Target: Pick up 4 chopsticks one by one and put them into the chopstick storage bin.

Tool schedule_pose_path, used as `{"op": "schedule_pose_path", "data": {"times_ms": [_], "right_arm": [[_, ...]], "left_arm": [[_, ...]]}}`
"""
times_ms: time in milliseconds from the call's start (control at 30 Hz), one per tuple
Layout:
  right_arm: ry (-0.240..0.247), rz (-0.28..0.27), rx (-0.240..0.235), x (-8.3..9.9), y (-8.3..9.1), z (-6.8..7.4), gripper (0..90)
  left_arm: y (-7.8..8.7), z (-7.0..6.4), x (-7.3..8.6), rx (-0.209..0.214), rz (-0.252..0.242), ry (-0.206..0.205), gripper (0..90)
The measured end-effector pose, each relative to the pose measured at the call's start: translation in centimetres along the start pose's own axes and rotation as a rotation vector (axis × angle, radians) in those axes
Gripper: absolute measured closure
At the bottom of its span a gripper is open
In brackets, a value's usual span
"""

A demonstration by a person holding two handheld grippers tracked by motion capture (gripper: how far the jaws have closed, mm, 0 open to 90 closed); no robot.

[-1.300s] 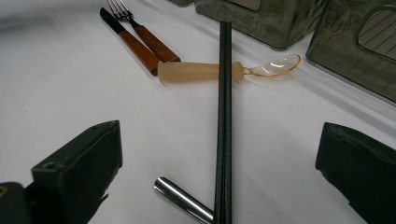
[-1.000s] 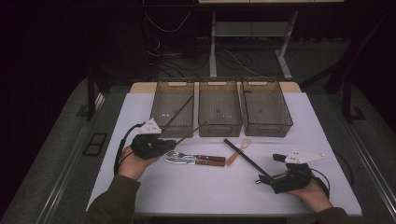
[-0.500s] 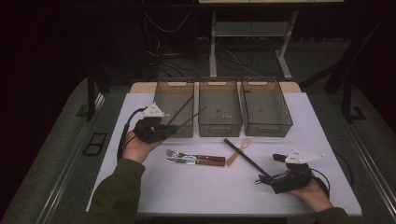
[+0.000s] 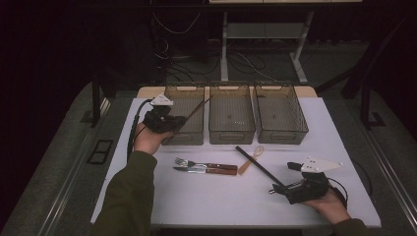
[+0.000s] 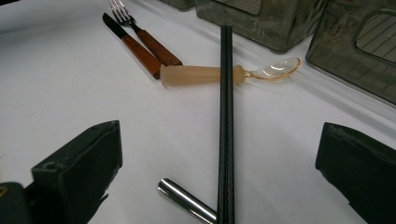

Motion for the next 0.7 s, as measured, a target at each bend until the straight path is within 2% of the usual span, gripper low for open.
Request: {"op": "schedule_pose_path", "data": {"times_ms": [200, 500, 700], "right_arm": [[-0.002, -0.003, 0.000, 0.0, 0.1, 0.0, 0.8], [0.000, -0.013, -0.003, -0.1, 0.2, 0.1, 0.8], [0.002, -0.016, -0.008, -0.2, 0.2, 0.2, 0.8]], "left_arm": [[-0.8, 1.0, -1.4, -0.023, -0.008, 0.026, 85.2], [-2.3, 2.2, -3.0, -0.031, -0.022, 0.014, 85.2], [-4.0, 3.2, -3.3, -0.069, 0.006, 0.017, 85.2]]}}
Point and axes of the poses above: each handheld gripper's, and its own axes: y roughly backward along the jaws, x roughly out of its underside, z roughly to its left, the point moved 4 cm from there along -y, roughly forward along the jaws, and after that the axes turned 15 degrees about y, right-handed, at the moved point
